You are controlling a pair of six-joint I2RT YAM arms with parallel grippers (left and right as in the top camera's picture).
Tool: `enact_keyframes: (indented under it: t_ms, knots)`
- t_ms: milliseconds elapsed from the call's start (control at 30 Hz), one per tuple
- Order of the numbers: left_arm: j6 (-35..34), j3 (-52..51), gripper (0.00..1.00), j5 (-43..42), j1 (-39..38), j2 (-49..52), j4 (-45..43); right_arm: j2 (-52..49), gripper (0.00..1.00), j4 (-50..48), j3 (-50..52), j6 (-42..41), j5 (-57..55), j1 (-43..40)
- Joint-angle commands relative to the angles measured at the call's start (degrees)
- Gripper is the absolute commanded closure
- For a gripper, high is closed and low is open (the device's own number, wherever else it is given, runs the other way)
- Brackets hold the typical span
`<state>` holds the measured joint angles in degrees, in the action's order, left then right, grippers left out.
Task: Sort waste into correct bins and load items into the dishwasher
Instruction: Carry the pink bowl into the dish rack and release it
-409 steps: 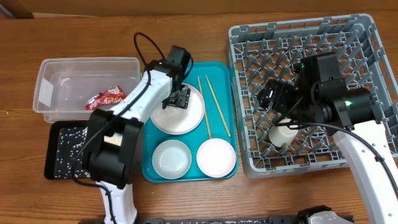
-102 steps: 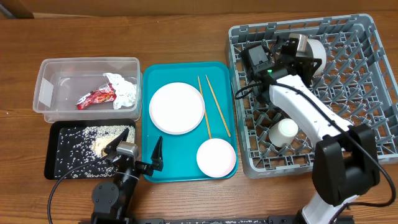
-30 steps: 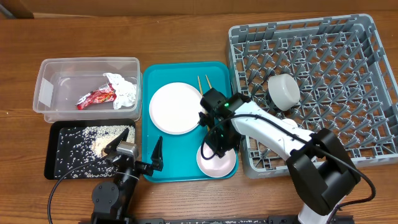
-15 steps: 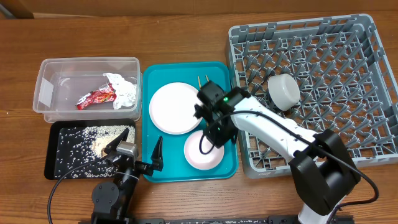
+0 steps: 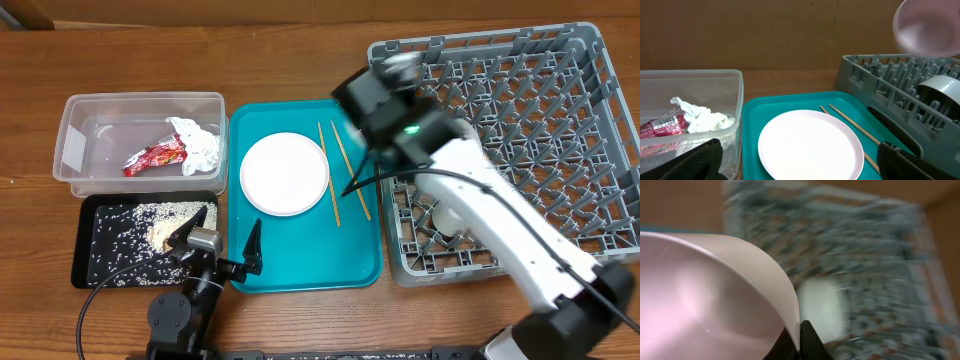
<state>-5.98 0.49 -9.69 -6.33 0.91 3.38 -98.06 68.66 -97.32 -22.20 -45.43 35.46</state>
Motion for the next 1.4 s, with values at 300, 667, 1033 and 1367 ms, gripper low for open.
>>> enact_keyframes:
  t_ms: [300, 667, 1033, 1367]
  knots:
    - [-0.7, -0.2, 0.00, -0.6, 0.3, -0.6, 0.0, -1.8, 0.96, 2.8, 6.1, -19.0, -12.7, -24.0]
    - [-0.7, -0.2, 0.00, -0.6, 0.3, -0.6, 0.0, -6.6, 0.96, -1.5, 11.8, -19.0, -22.4, -26.4]
    - [-0.7, -0.2, 0.00, -0.6, 0.3, -0.6, 0.0, -9.2, 0.96, -0.5, 11.8, -19.0, -24.4, -26.9]
    - [-0.7, -0.2, 0.00, -0.6, 0.3, -0.6, 0.0, -10.3, 0.96, 0.2, 16.4, -19.1, -23.3, -26.5]
